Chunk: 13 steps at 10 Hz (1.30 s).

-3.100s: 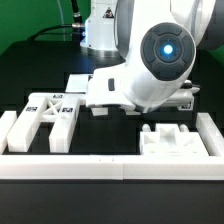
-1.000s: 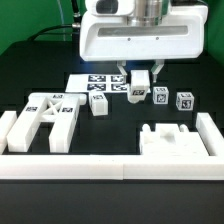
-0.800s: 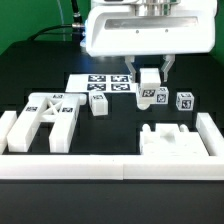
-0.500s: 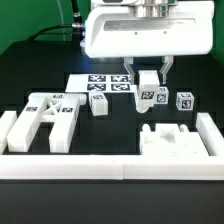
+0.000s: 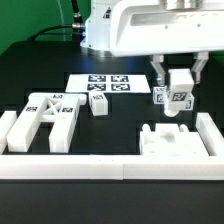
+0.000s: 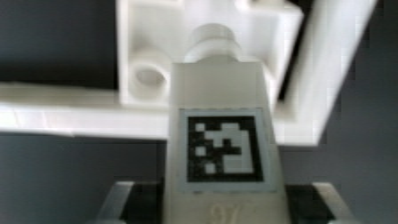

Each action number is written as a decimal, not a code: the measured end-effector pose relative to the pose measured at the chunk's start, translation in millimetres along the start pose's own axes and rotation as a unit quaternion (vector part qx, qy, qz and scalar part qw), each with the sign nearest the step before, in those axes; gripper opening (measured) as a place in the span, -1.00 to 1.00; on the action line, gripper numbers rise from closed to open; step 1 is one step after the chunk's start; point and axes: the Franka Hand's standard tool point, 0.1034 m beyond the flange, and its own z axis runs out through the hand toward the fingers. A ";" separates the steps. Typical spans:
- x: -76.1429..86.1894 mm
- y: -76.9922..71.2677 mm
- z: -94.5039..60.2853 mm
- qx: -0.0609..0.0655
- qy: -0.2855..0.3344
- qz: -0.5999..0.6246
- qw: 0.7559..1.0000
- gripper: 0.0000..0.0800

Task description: Assemble chair

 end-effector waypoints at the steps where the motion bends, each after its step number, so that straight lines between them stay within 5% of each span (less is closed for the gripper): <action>1: 2.0 -1.6 2.6 0.000 0.004 -0.006 1.000 -0.27; 5: 4.2 -0.9 5.2 -0.001 0.018 -0.006 1.000 -0.27; 8: 19.1 -9.6 14.1 -0.001 0.113 -0.014 0.993 -0.27; 13: 14.0 -18.4 25.6 0.001 0.106 -0.020 0.994 -0.27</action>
Offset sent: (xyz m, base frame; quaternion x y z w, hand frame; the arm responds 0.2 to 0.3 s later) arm 0.0000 0.0000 0.0000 0.0000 0.0650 0.0000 0.9979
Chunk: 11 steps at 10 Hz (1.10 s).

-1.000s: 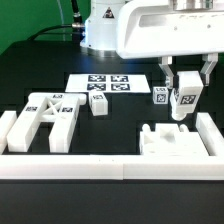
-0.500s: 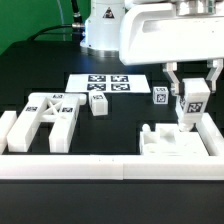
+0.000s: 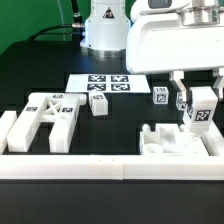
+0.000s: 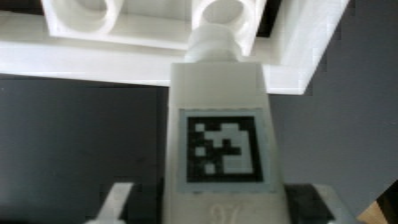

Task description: Assemble chair

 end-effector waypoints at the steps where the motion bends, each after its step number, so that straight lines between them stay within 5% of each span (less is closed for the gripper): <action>1: -2.3 -2.9 2.5 0.001 -0.001 -0.003 1.000 -0.27; 11: -0.2 -3.5 17.3 0.000 -0.003 -0.008 1.000 -0.27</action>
Offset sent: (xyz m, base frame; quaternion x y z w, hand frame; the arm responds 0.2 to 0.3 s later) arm 0.0141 0.0068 -0.0048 -0.0095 0.0121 -0.0124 0.9998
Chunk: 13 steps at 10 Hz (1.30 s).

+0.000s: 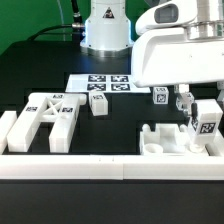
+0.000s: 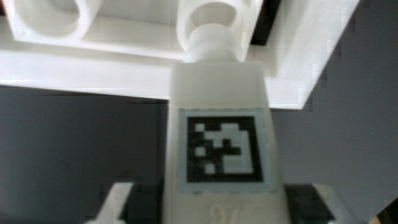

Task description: Assemble chair

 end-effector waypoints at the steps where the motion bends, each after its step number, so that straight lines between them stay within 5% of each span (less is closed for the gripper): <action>1: -1.1 0.2 1.2 0.000 -0.001 0.000 1.000 -0.27; 13: -12.4 -4.5 10.0 0.000 0.023 -0.004 1.000 -0.27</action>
Offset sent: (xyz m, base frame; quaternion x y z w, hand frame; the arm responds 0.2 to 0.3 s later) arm -0.0086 -0.0017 -0.0010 -0.0033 0.0015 0.0001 1.0000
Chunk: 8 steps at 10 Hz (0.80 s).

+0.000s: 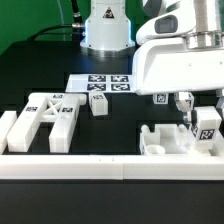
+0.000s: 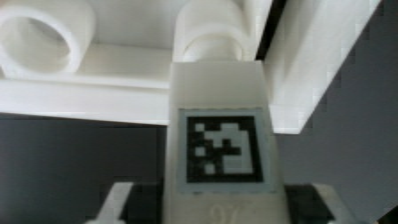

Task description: Assemble chair

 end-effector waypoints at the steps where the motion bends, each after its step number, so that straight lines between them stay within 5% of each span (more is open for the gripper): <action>1: -1.7 -0.7 -1.0 -0.001 0.015 -0.001 1.000 -0.27; 4: -3.1 -0.8 -2.2 -0.001 0.029 -0.002 1.000 -0.27; 6: -3.2 -0.8 -2.2 -0.001 0.029 -0.002 1.000 0.47; 8: -3.2 -0.8 -2.2 -0.001 0.029 -0.003 1.000 0.60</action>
Offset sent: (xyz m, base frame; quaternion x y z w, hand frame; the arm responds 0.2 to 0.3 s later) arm 0.0000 0.0000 0.0000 0.0000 0.0000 0.0000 1.0000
